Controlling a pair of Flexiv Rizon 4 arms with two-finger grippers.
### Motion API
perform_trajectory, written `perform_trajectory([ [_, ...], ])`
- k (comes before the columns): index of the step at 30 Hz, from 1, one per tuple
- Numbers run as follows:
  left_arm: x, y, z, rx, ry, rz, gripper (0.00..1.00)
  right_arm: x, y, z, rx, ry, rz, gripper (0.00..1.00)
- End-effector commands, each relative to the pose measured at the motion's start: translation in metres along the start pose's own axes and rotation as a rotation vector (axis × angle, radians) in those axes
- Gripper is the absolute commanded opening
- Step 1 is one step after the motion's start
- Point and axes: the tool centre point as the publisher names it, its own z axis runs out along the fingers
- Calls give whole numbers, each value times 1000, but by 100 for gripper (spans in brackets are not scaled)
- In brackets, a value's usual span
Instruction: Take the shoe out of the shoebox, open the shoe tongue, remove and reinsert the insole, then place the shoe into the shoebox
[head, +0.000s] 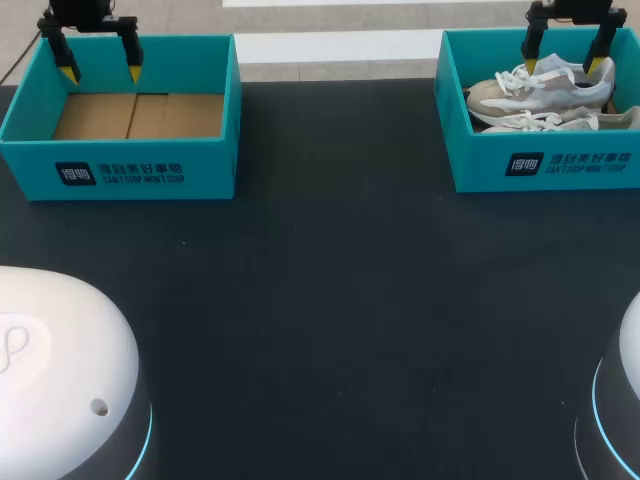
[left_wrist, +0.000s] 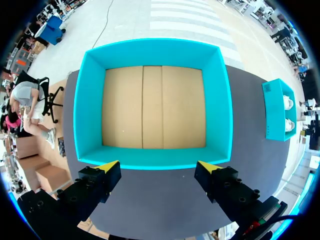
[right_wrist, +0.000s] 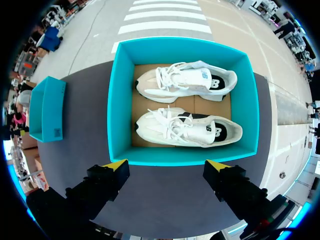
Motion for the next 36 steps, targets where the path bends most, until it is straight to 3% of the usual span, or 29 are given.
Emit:
perform_trajectory([
  [1,0,0,0,-1,-1,0,100,0,0,0,1,0,0,100],
  [9,0,0,0,-1,-1,0,100,0,0,0,1,0,0,100],
  [12,0,0,0,-1,-1,0,100,-15,-6,3,-43,-21,22,100],
  [15,0,0,0,-1,-1,0,100,-34,-12,9,-45,-17,86,100],
  [25,0,0,0,-1,-1,0,100,-87,-31,27,-86,-24,99,100],
  [28,0,0,0,-1,-1,0,100,-104,-31,39,-53,-143,167,100],
  [36,0,0,0,-1,-1,0,100,-104,-31,39,-53,-143,167,100],
])
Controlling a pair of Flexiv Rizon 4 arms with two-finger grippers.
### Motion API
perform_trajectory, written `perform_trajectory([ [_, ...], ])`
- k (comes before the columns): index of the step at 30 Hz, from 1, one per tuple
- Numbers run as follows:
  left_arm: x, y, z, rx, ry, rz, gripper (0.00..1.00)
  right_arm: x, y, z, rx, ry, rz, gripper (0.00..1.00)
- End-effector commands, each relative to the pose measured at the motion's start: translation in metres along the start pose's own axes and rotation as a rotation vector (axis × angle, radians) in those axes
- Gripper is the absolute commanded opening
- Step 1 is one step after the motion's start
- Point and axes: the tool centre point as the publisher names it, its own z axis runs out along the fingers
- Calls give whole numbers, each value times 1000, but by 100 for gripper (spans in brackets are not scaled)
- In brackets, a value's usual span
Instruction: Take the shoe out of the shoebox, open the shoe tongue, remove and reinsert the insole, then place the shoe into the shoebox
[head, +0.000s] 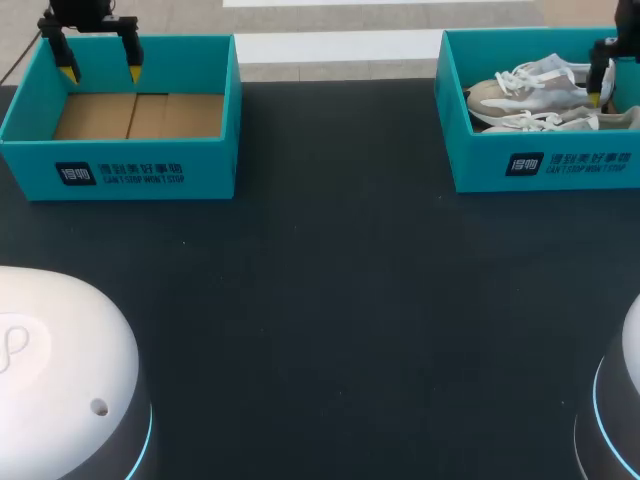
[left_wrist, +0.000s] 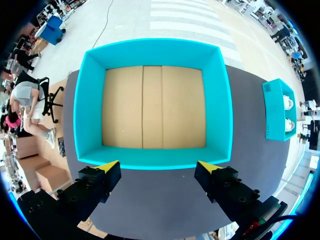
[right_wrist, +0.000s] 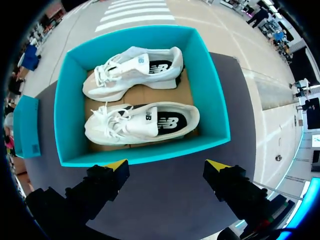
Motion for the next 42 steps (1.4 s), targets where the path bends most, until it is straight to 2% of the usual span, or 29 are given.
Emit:
perform_trajectory([
  [1,0,0,0,-1,-1,0,100,2,1,-2,4,-6,1,100],
  [5,0,0,0,-1,-1,0,100,2,1,-2,4,-6,1,100],
  [10,0,0,0,-1,-1,0,100,-28,14,11,-11,28,-13,100],
  [13,0,0,0,-1,-1,0,100,-39,21,18,-10,30,-19,100],
  [18,0,0,0,-1,-1,0,100,-45,31,36,-20,34,-26,100],
  [23,0,0,0,-1,-1,0,100,-42,40,58,-8,19,-46,100],
  [25,0,0,0,-1,-1,0,100,-40,42,64,-1,14,-51,71],
  [28,0,0,0,-1,-1,0,100,-37,47,72,7,0,-54,67],
  [29,0,0,0,-1,-1,0,100,-37,49,75,3,-6,-56,52],
  [30,0,0,0,-1,-1,0,100,-37,50,77,3,-7,-67,48],
  [33,0,0,0,-1,-1,0,100,-39,54,80,0,-21,-70,53],
  [42,0,0,0,-1,-1,0,100,-48,62,95,-6,-35,-62,45],
])
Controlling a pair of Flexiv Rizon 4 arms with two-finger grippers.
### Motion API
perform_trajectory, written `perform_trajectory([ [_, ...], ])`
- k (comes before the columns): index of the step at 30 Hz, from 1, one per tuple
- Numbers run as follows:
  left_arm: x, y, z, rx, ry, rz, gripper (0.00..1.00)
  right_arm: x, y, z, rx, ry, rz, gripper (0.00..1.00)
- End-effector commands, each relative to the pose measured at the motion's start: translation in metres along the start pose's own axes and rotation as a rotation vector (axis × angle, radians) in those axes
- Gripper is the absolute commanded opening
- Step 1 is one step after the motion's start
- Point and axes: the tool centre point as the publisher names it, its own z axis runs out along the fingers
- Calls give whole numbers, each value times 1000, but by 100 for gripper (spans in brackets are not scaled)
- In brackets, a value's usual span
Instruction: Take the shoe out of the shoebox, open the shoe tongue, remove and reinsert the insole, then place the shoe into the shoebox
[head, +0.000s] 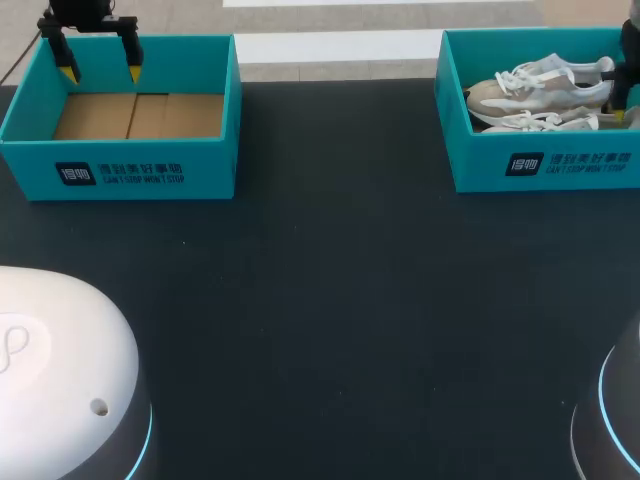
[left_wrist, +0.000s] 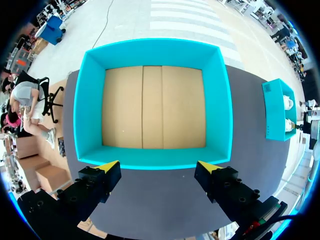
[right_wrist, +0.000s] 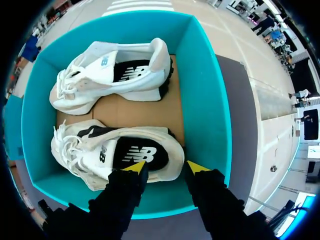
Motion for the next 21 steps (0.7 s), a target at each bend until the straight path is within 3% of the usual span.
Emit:
perform_trajectory([
  [1,0,0,0,-1,-1,0,100,-3,5,11,3,-11,17,45],
  [21,0,0,0,-1,-1,0,100,-9,5,54,-4,-25,33,49],
])
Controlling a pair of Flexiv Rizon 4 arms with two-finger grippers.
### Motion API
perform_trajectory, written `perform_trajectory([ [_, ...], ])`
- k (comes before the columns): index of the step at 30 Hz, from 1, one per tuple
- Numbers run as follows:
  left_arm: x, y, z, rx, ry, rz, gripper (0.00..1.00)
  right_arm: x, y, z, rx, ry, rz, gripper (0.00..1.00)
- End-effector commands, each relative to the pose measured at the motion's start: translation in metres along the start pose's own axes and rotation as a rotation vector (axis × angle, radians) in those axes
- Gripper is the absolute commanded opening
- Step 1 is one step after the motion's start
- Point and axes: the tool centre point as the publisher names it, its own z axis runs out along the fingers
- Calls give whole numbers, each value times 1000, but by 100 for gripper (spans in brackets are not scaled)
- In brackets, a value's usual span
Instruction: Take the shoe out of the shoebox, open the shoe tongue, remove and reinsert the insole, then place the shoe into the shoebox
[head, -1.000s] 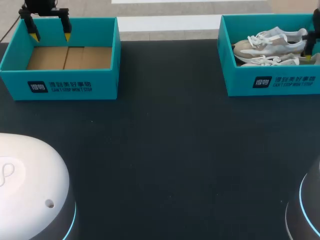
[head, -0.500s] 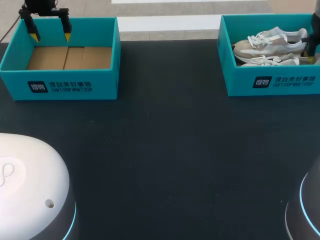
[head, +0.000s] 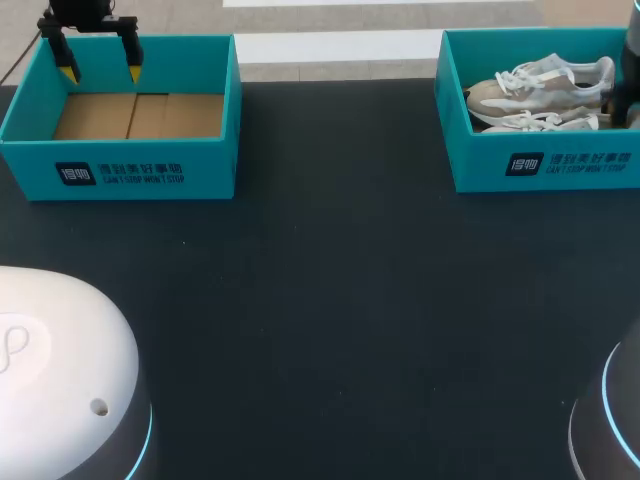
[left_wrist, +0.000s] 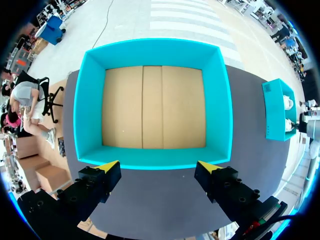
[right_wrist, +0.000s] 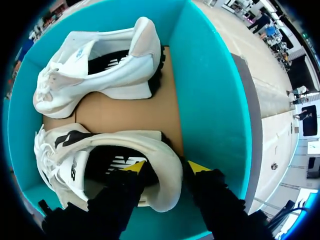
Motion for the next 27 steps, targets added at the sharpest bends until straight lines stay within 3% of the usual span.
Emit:
perform_trajectory([
  [1,0,0,0,-1,-1,0,100,-2,2,11,7,-10,4,49],
  [5,0,0,0,-1,-1,0,100,-4,2,15,13,-19,10,39],
  [9,0,0,0,-1,-1,0,100,-5,1,18,23,-38,11,0],
  [18,0,0,0,-1,-1,0,100,-14,-1,8,31,-57,48,0],
  [23,0,0,0,-1,-1,0,100,-23,-2,-24,-17,-48,63,0],
  [27,0,0,0,-1,-1,0,100,-34,0,-62,-24,-63,94,0],
])
